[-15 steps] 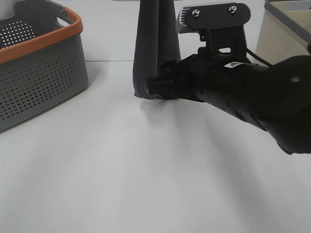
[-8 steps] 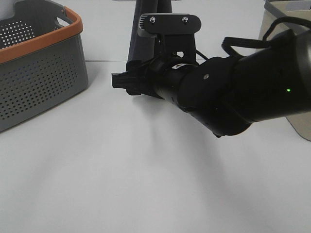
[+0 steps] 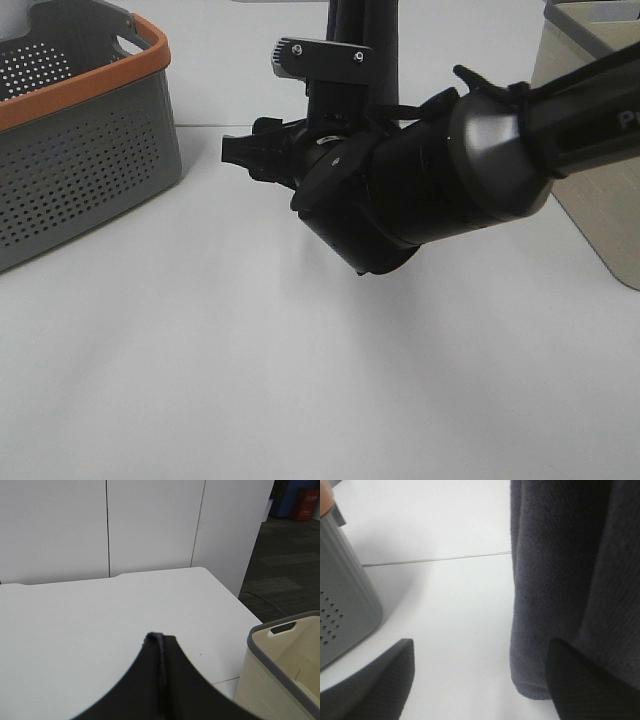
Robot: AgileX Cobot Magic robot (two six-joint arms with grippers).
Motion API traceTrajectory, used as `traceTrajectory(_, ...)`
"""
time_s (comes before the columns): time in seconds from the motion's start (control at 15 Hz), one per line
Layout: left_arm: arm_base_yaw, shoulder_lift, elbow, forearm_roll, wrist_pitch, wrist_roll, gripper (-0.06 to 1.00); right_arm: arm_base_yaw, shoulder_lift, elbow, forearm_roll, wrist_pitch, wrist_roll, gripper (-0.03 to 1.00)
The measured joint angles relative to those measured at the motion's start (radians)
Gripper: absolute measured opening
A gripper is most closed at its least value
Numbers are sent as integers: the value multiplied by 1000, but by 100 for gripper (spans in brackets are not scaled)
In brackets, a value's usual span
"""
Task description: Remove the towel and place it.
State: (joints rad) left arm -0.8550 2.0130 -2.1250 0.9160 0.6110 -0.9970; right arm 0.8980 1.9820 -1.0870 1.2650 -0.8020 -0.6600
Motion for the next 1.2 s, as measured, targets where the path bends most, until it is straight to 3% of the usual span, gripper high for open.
traceTrajectory(0.2,0,1,0,22,-2,0,0,0,31,-4,126,-88,-40,72)
traceTrajectory(0.33,0,1,0,34,-2,0,0,0,31,-4,226,-131,-172,72)
traceTrajectory(0.67,0,2,0,70,-2,0,0,0,-11,-6,348,-93,-382,71)
traceTrajectory(0.8,0,2,0,75,-2,0,0,0,-46,-6,357,-111,-420,68)
traceTrajectory(1.0,0,2,0,75,-2,0,0,0,-49,-6,297,-113,-389,68)
traceTrajectory(1.2,0,2,0,75,-2,0,0,-15,-20,-6,206,-119,-258,67)
